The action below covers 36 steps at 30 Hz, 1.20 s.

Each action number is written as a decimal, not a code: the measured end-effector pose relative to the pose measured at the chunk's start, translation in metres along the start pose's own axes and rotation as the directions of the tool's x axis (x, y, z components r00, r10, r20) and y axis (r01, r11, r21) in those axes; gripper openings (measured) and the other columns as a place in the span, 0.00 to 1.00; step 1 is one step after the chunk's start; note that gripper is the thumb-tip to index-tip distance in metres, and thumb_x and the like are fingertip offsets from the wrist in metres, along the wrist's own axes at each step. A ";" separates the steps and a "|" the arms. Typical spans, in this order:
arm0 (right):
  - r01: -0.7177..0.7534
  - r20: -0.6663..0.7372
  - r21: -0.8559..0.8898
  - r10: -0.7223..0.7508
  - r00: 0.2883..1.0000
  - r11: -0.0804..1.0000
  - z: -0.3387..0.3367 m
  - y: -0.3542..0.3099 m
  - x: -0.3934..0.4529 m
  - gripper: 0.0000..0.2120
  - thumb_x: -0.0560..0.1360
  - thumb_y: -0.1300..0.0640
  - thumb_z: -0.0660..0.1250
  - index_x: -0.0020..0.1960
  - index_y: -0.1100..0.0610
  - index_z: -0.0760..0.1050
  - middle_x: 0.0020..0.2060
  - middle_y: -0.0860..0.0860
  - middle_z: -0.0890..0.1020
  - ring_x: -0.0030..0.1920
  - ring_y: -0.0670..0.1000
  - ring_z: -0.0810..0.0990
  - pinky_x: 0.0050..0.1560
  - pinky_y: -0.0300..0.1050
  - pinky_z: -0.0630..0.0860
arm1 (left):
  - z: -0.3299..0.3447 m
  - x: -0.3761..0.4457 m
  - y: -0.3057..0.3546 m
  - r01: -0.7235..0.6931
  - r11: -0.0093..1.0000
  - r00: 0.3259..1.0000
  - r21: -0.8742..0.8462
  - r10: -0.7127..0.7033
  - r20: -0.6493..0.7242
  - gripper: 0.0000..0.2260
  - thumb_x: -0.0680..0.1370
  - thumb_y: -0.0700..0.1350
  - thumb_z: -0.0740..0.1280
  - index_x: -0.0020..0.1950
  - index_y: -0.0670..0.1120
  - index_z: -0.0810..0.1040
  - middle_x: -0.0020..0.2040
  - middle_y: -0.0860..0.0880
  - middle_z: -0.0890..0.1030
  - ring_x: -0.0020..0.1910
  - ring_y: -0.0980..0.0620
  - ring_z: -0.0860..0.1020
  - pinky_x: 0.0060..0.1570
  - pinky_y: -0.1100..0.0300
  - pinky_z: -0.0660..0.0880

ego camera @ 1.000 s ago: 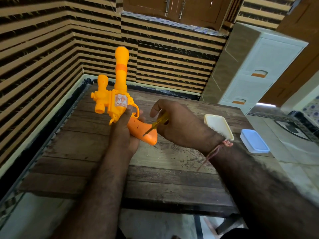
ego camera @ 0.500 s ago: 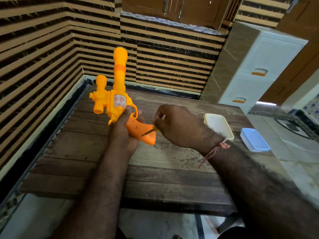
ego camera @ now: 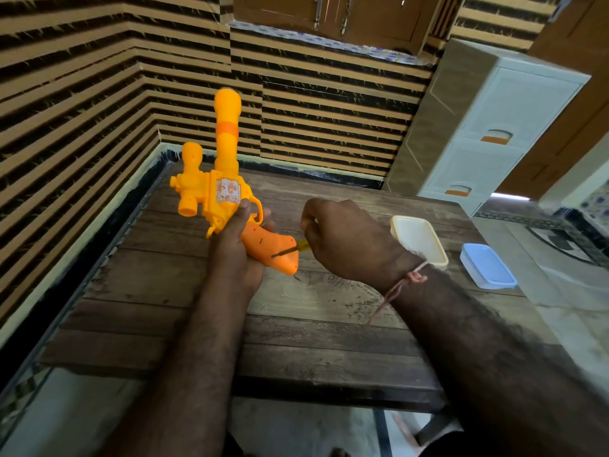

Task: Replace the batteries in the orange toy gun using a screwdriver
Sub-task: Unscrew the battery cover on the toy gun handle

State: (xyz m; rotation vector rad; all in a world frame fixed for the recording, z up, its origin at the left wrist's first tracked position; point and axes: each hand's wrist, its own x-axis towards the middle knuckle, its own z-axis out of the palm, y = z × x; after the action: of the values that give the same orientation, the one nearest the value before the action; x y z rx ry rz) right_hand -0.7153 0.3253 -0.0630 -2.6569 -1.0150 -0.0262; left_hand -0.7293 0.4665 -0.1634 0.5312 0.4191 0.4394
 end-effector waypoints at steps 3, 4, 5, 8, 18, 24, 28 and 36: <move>-0.037 0.000 0.082 0.037 0.999 0.996 0.001 0.004 -0.001 0.06 0.79 0.56 0.63 0.55 0.53 0.74 0.46 0.52 0.80 0.45 0.52 0.78 0.43 0.48 0.78 | 0.000 0.000 0.001 -0.011 1.000 1.000 0.008 0.011 -0.010 0.18 0.79 0.45 0.67 0.69 0.49 0.71 0.39 0.50 0.86 0.39 0.53 0.84 0.37 0.57 0.81; -0.048 -0.003 0.135 0.049 0.999 0.990 0.001 0.005 -0.001 0.07 0.77 0.56 0.66 0.55 0.51 0.74 0.46 0.51 0.79 0.44 0.50 0.78 0.42 0.47 0.78 | 0.000 0.000 0.002 -0.015 1.000 1.000 0.010 0.015 -0.014 0.20 0.79 0.45 0.67 0.70 0.48 0.71 0.40 0.50 0.86 0.39 0.53 0.84 0.38 0.57 0.81; -0.056 -0.005 0.187 0.058 0.998 0.981 0.000 0.005 -0.001 0.09 0.76 0.56 0.69 0.54 0.50 0.74 0.44 0.49 0.79 0.43 0.49 0.78 0.40 0.45 0.77 | 0.000 0.000 0.002 -0.017 1.000 1.000 0.013 0.018 -0.017 0.21 0.79 0.45 0.67 0.71 0.47 0.70 0.42 0.49 0.86 0.39 0.53 0.84 0.39 0.56 0.81; -0.061 0.005 0.294 0.062 0.998 0.954 -0.001 0.006 0.000 0.12 0.73 0.61 0.73 0.52 0.50 0.74 0.40 0.47 0.77 0.38 0.44 0.76 0.33 0.37 0.71 | 0.000 0.001 0.002 -0.014 1.000 1.000 -0.002 0.014 -0.022 0.22 0.79 0.45 0.68 0.73 0.47 0.69 0.48 0.47 0.84 0.41 0.53 0.84 0.40 0.55 0.81; -0.029 -0.058 0.142 0.038 0.998 0.989 0.001 0.004 0.000 0.06 0.80 0.55 0.60 0.56 0.52 0.73 0.39 0.50 0.79 0.37 0.50 0.78 0.34 0.44 0.74 | 0.000 0.001 0.000 -0.012 1.000 0.999 0.012 0.013 -0.034 0.20 0.79 0.45 0.67 0.71 0.48 0.70 0.43 0.47 0.85 0.39 0.53 0.84 0.35 0.58 0.80; -0.049 -0.011 0.337 0.056 0.998 0.940 -0.005 0.002 0.000 0.15 0.74 0.61 0.71 0.56 0.48 0.72 0.46 0.49 0.77 0.41 0.48 0.79 0.36 0.46 0.80 | 0.001 0.000 0.001 -0.003 1.000 1.000 0.022 0.004 -0.019 0.20 0.79 0.46 0.68 0.71 0.48 0.71 0.57 0.41 0.81 0.44 0.51 0.83 0.54 0.49 0.79; -0.013 0.002 0.191 0.013 1.000 0.981 -0.005 -0.001 -0.001 0.07 0.78 0.52 0.66 0.55 0.50 0.73 0.45 0.49 0.79 0.43 0.49 0.79 0.42 0.49 0.79 | 0.000 -0.001 -0.001 0.024 1.000 1.000 -0.012 -0.024 -0.003 0.14 0.78 0.45 0.68 0.64 0.49 0.74 0.53 0.42 0.82 0.44 0.49 0.82 0.46 0.50 0.81; 0.009 0.038 0.235 -0.018 0.999 0.972 -0.008 0.003 -0.002 0.09 0.75 0.58 0.68 0.53 0.50 0.74 0.36 0.44 0.75 0.35 0.43 0.74 0.32 0.39 0.67 | -0.001 0.001 0.000 0.008 0.999 1.000 -0.039 -0.009 -0.024 0.22 0.77 0.45 0.70 0.71 0.49 0.71 0.57 0.43 0.80 0.45 0.50 0.83 0.64 0.39 0.72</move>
State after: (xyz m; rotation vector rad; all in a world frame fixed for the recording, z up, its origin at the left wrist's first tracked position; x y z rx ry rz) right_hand -0.7141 0.3196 -0.0560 -2.4446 -0.9828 0.1364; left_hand -0.7295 0.4676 -0.1644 0.4864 0.4355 0.4455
